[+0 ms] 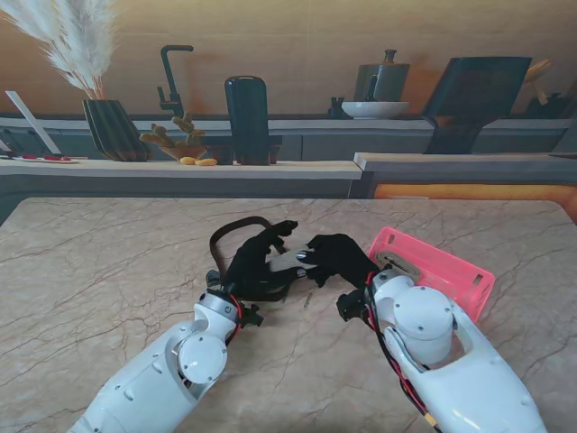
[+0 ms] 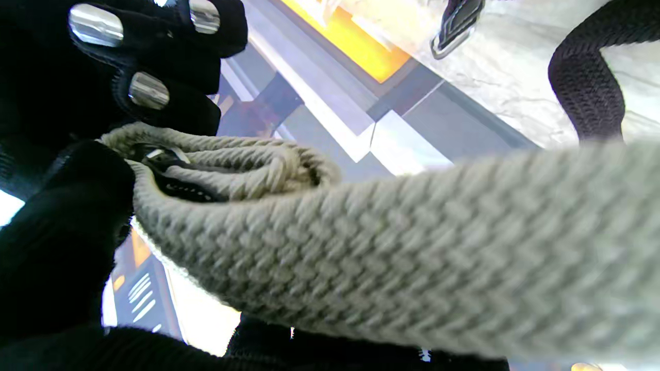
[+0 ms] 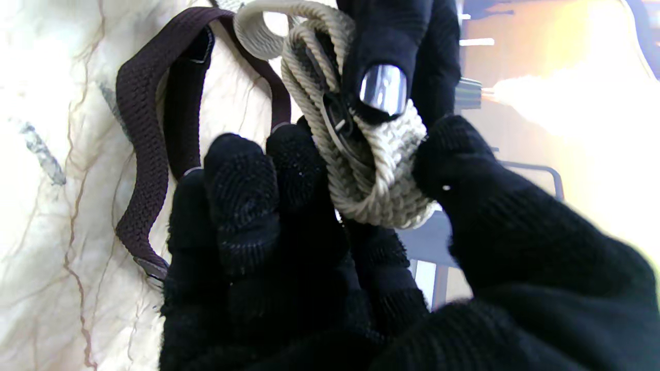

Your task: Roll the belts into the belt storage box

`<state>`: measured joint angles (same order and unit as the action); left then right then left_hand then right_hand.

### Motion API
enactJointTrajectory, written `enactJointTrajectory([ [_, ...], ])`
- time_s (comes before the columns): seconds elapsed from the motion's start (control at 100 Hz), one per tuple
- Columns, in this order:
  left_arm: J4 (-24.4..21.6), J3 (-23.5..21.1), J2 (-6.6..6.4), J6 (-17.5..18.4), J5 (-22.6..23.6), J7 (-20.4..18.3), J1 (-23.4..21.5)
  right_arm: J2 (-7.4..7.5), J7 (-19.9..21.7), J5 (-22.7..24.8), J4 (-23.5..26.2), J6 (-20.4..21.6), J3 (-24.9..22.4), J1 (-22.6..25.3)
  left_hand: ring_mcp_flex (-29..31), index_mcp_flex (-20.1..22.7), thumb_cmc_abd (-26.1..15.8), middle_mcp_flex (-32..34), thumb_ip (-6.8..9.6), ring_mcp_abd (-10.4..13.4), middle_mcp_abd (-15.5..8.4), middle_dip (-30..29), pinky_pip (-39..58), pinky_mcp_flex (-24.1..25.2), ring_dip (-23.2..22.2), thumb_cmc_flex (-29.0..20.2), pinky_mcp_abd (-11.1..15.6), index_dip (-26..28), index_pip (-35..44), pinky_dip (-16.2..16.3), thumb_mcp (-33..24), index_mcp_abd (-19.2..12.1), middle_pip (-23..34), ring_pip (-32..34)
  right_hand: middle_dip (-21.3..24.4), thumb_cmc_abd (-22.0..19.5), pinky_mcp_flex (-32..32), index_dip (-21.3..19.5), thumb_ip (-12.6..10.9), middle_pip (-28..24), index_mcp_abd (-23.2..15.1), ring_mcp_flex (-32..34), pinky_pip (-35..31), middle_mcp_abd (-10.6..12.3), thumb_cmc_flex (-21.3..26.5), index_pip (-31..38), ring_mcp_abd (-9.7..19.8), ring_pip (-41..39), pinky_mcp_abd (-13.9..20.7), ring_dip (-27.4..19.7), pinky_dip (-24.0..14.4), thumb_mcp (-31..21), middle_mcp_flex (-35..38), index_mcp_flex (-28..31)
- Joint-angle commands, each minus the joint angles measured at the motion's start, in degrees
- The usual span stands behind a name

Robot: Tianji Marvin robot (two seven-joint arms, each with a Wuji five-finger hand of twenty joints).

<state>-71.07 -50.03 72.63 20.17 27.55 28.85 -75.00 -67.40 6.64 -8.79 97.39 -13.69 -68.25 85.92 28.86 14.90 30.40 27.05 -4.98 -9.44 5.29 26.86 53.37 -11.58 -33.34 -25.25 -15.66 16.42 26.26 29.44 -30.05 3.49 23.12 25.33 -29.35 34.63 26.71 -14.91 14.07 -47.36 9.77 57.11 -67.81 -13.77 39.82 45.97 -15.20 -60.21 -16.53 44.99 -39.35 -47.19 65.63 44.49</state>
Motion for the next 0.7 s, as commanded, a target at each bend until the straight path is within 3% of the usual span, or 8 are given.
enactJointTrajectory([
  [0.0, -0.45, -0.42, -0.23, 0.35, 0.47, 0.79, -0.28, 0.31, -0.28, -0.43, 1.37, -0.26, -0.77, 1.6, -2.53, -2.16, -2.44, -2.44, 0.59, 1.22, -0.21, -0.9, -1.61, 1.28, 0.92, -1.49, 0.6, 0.06, -2.11, 0.39, -4.12, -2.17, -1.52, -1.88, -1.48, -2.82, 1.14, -4.41, -1.05, -2.73, -9.58, 0.89, -2.82, -2.87, 6.11, 10.82, 1.26, -2.3, 1.39, 1.26, -1.57, -7.17, -0.17, 5.64],
  [0.24, -0.03, 0.06, -0.34, 2.45, 1.64, 1.18, -0.18, -0.14, -1.0, -6.62, 4.54, -0.45, -4.61, 4.87, -3.51, -2.24, -1.59, -3.25, 0.45, 2.17, -0.67, -1.66, -4.05, 1.75, 2.27, 0.56, 1.22, 0.79, -1.84, 0.39, -5.26, -3.18, -2.31, -3.89, -2.64, -3.36, 3.14, -5.82, -1.0, -3.96, -9.69, 1.73, -3.09, -2.63, 6.24, 11.0, 2.54, -2.96, 1.58, 1.96, -1.64, -7.31, -0.63, 5.08],
  [0.34, 0.47, 0.33, -0.15, 3.06, 1.41, 1.38, 0.06, -0.3, -1.34, -8.37, 5.32, -0.02, -5.43, 5.64, -1.39, -1.77, -1.08, -1.5, 0.16, 3.63, -0.81, -1.72, -4.26, 0.12, 2.88, 0.93, 2.26, 1.64, -0.59, 0.59, -7.11, -3.24, -1.61, -4.12, -3.17, -3.83, 3.67, -6.73, -1.01, -4.4, -10.06, 1.87, -2.92, -2.36, 6.36, 11.18, 2.94, -2.98, 1.66, 2.26, -1.58, -7.12, -0.99, 4.61],
  [0.5, 0.96, 0.94, -0.18, 3.58, 1.19, 0.72, 0.42, -0.48, -2.34, -8.58, 5.78, 1.01, -5.49, 6.07, 2.55, -0.76, -0.51, 3.09, -0.05, 4.04, -1.34, -2.32, -3.04, -2.13, 3.97, 0.67, 2.4, 2.26, 0.57, 0.91, -8.57, -3.16, -0.99, -4.18, -3.7, -4.12, 4.2, -7.96, -1.02, -4.59, -10.83, 1.97, -2.67, -1.78, 6.35, 11.3, 3.75, -2.8, 2.07, 2.6, -1.51, -6.62, -1.17, 4.19],
  [0.61, 1.2, 1.71, -0.17, 3.26, 1.56, 0.61, 0.77, -0.65, -2.83, -9.13, 5.81, 1.12, -5.29, 6.0, 5.86, 0.47, -1.29, 6.32, -0.14, 3.83, -1.62, -2.75, -0.76, -4.05, 4.0, -3.75, 2.82, 4.07, 3.47, 0.86, -9.72, -1.88, 0.71, -2.06, -3.79, -4.19, 4.46, -8.24, -1.02, -4.53, -11.04, 2.13, -2.54, -1.69, 6.26, 11.29, 4.01, -2.69, 2.19, 2.67, -1.46, -6.41, -1.14, 4.14],
  [0.69, 0.94, 2.02, -0.11, 2.69, 1.39, 0.47, 0.75, -0.72, -3.08, -9.0, 5.52, 1.11, -4.89, 5.67, 13.01, 4.94, -6.71, 13.51, 0.36, 3.4, -2.31, -1.75, 5.62, -8.69, 1.83, -11.71, 4.2, 7.79, 9.24, 0.83, -7.54, -1.2, 5.11, 4.93, -3.83, -4.29, 4.52, -8.32, -1.02, -4.47, -11.14, 2.15, -2.47, -1.53, 6.21, 11.24, 4.05, -2.63, 2.27, 2.71, -1.44, -6.29, -1.23, 4.09],
])
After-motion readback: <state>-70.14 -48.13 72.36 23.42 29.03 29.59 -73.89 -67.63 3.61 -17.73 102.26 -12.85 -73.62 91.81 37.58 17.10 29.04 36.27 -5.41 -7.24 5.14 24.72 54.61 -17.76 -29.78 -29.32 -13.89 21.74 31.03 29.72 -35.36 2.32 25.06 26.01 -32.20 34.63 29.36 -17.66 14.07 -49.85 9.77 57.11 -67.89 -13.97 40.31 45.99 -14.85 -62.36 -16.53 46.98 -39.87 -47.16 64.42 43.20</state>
